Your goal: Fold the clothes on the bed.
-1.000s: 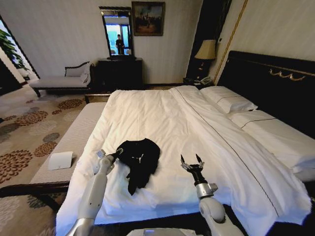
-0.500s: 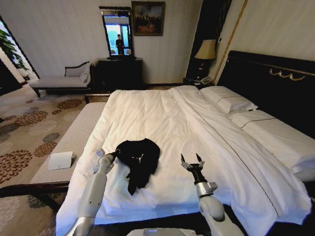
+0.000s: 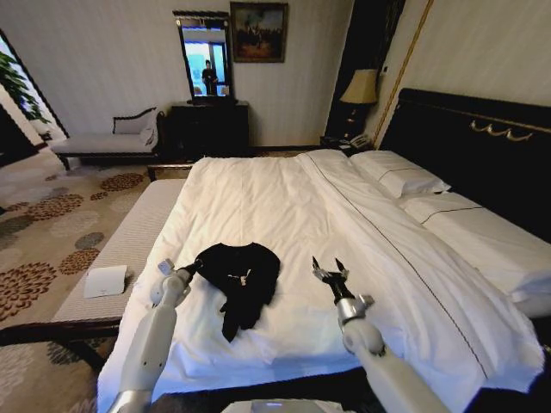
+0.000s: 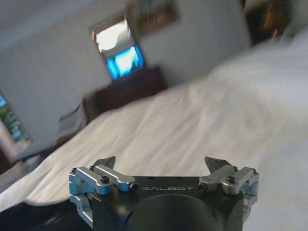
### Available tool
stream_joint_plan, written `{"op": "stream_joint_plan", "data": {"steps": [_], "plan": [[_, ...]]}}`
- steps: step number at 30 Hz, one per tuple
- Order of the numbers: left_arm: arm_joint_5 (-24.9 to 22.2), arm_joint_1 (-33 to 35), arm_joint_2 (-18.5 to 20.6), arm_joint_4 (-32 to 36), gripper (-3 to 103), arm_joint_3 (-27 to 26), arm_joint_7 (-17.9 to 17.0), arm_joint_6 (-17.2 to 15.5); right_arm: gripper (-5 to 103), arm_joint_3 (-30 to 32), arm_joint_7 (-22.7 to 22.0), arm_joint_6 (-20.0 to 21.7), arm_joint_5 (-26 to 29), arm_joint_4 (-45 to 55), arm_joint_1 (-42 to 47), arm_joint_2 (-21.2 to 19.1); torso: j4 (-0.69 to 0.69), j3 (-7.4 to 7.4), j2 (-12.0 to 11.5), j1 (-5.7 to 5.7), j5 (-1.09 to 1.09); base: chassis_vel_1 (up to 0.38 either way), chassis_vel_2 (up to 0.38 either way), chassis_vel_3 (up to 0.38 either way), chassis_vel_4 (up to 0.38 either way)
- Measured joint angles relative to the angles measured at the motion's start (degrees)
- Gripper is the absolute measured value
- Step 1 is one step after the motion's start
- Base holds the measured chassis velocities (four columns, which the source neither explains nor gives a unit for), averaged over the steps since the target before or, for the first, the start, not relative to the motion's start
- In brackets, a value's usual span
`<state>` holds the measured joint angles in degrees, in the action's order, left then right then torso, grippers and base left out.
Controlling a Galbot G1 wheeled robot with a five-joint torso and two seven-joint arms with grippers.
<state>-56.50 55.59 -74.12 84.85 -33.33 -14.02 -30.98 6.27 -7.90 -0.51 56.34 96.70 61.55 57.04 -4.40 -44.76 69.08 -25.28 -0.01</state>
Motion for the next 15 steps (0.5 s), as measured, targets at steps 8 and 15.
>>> {"op": "stream_joint_plan", "data": {"steps": [8, 15], "plan": [[0.6, 1.6, 0.1, 2.2, 1, 0.3, 0.0, 0.0, 100, -9.9, 2.5, 7.8, 10.2, -11.7, -13.5, 0.6, -0.02, 0.0, 0.0, -0.01, 0.01, 0.0, 0.0, 0.0, 0.0], [0.7, 1.9, 0.1, 2.5, 1, 0.1, -0.2, -0.1, 100, -13.4, 4.1, 9.2, 10.5, -18.0, -19.5, 5.2, -0.01, 0.0, 0.0, -0.01, 0.0, 0.0, 0.0, 0.0, 0.0]]}}
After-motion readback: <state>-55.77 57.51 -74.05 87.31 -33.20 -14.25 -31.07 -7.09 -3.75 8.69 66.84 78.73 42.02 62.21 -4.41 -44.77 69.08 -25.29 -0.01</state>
